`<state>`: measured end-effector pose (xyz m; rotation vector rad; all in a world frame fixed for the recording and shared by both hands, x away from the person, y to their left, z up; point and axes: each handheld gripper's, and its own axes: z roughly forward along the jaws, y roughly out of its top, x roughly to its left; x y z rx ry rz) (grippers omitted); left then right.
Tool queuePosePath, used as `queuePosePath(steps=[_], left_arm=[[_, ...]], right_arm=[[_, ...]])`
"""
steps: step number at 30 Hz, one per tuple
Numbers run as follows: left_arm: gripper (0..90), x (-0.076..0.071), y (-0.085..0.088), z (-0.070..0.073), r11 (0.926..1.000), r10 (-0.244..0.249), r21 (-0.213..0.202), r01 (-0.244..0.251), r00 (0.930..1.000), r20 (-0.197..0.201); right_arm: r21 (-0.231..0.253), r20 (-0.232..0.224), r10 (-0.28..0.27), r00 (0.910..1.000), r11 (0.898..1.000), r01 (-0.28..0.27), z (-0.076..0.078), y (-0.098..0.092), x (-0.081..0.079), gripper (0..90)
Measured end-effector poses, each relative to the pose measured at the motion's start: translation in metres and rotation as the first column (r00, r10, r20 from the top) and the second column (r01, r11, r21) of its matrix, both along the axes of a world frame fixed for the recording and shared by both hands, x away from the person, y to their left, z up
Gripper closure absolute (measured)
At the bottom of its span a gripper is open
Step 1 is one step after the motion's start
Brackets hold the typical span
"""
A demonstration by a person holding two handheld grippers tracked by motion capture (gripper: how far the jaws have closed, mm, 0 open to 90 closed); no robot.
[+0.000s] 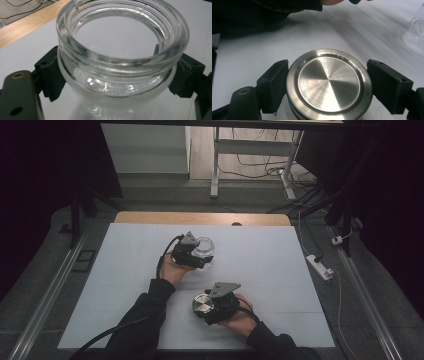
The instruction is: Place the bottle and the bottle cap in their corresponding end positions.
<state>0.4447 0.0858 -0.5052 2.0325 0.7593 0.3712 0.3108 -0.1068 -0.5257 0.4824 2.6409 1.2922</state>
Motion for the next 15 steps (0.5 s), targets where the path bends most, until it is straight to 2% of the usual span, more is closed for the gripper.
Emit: queuePosePath(steps=[15], left_arm=[[15.8, 0.002, -0.007, -0.012, 0.9998, -0.002, 0.018, 0.003, 0.9998, -0.021]], right_arm=[[-0.046, -0.005, -0.049, 0.9988, 0.998, 0.048, -0.011, -0.001, 0.012, 19.4]])
